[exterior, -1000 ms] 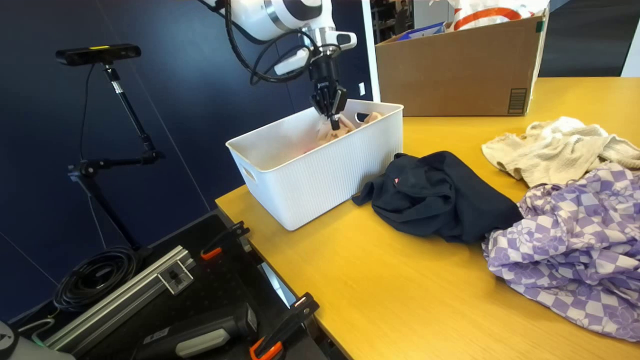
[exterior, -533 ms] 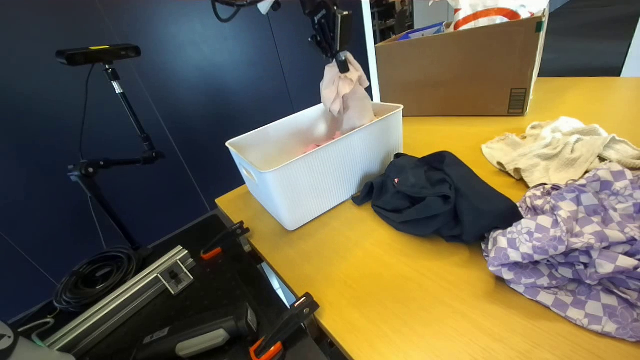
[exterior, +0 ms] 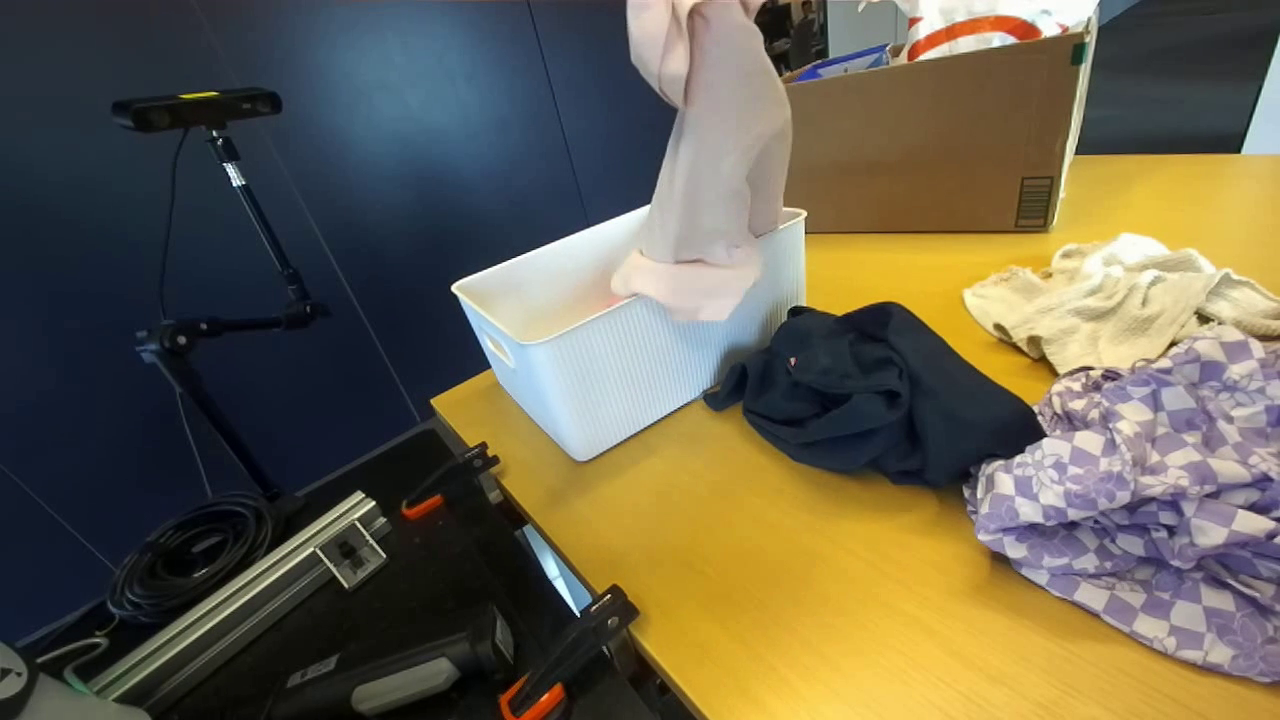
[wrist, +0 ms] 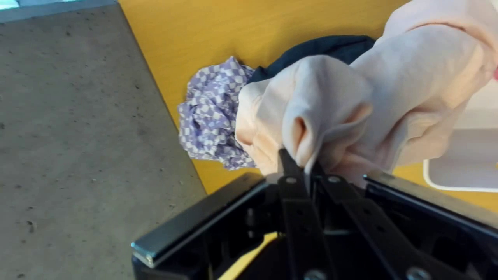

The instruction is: Remove the objects inside the basket

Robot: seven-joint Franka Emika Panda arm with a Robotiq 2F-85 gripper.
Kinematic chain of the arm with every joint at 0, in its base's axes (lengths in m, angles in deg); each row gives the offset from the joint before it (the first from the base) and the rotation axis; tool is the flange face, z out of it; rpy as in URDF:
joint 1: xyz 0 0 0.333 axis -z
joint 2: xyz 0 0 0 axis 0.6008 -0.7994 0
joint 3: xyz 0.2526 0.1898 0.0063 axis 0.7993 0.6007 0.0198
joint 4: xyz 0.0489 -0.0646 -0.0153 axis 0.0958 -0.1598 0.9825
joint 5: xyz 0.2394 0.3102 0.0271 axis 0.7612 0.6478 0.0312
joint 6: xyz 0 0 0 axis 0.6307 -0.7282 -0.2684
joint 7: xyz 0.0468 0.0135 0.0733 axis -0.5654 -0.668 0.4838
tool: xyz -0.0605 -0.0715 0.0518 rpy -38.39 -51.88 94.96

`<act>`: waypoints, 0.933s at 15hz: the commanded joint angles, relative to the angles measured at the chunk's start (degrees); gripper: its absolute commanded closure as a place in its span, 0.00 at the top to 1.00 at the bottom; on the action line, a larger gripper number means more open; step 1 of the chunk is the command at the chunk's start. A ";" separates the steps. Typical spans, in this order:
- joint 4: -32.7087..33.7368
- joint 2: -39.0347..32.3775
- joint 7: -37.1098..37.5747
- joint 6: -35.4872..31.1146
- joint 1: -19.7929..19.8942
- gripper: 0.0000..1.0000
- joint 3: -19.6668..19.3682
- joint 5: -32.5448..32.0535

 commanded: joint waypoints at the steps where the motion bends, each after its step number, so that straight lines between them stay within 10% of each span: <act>1: -6.78 12.33 2.03 4.83 4.22 0.02 2.50 -4.31; 7: -13.94 30.79 -1.53 14.84 9.87 0.02 5.83 -5.15; 14: -26.76 35.39 -1.93 6.61 10.49 0.02 6.17 -1.25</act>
